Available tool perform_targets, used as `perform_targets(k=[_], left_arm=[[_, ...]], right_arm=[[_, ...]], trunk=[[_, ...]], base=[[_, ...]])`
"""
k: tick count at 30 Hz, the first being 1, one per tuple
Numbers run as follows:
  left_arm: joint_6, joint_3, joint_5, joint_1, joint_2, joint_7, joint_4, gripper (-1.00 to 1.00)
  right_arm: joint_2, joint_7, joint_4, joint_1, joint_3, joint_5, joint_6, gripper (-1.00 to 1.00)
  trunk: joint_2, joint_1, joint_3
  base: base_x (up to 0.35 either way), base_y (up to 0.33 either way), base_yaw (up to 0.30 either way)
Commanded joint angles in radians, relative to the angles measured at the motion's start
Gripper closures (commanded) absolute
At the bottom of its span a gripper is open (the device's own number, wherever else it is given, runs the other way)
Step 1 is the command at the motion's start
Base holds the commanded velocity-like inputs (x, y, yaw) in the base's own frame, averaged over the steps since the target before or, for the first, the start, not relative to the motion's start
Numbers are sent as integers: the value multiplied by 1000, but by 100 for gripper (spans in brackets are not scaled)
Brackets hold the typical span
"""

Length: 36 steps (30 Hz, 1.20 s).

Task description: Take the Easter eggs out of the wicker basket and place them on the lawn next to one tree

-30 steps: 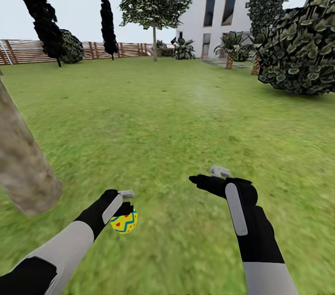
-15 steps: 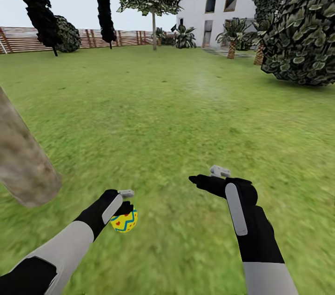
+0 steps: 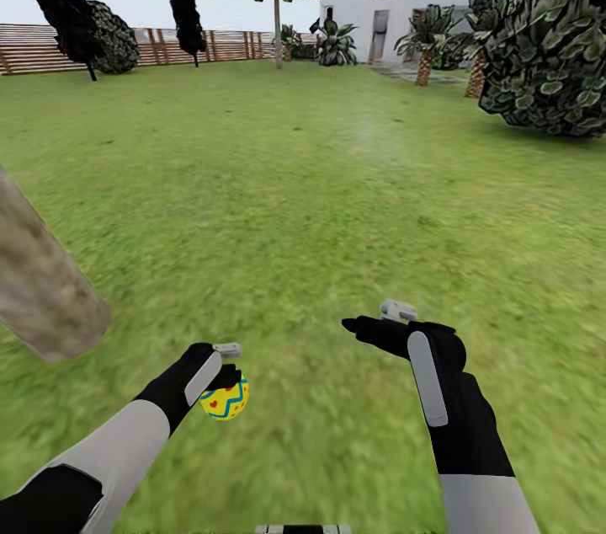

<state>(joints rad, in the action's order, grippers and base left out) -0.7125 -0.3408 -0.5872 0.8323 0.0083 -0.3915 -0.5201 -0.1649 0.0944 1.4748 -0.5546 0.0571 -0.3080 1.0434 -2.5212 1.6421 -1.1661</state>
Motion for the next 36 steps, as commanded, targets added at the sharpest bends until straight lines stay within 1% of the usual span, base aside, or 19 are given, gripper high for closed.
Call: perform_targets(k=[1, 36], left_arm=[[-2, -6, -10, 1, 1, -9, -1, 100], [0, -6, -10, 1, 1, -9, -1, 100]], right_arm=[[-1, 10, 1, -1, 1, -11, 4, -100], [-1, 10, 1, -1, 1, -11, 4, -100]], trunk=[[-1, 0, -5], [-9, 16, -140]], base=[[0, 0, 0], [0, 0, 0]])
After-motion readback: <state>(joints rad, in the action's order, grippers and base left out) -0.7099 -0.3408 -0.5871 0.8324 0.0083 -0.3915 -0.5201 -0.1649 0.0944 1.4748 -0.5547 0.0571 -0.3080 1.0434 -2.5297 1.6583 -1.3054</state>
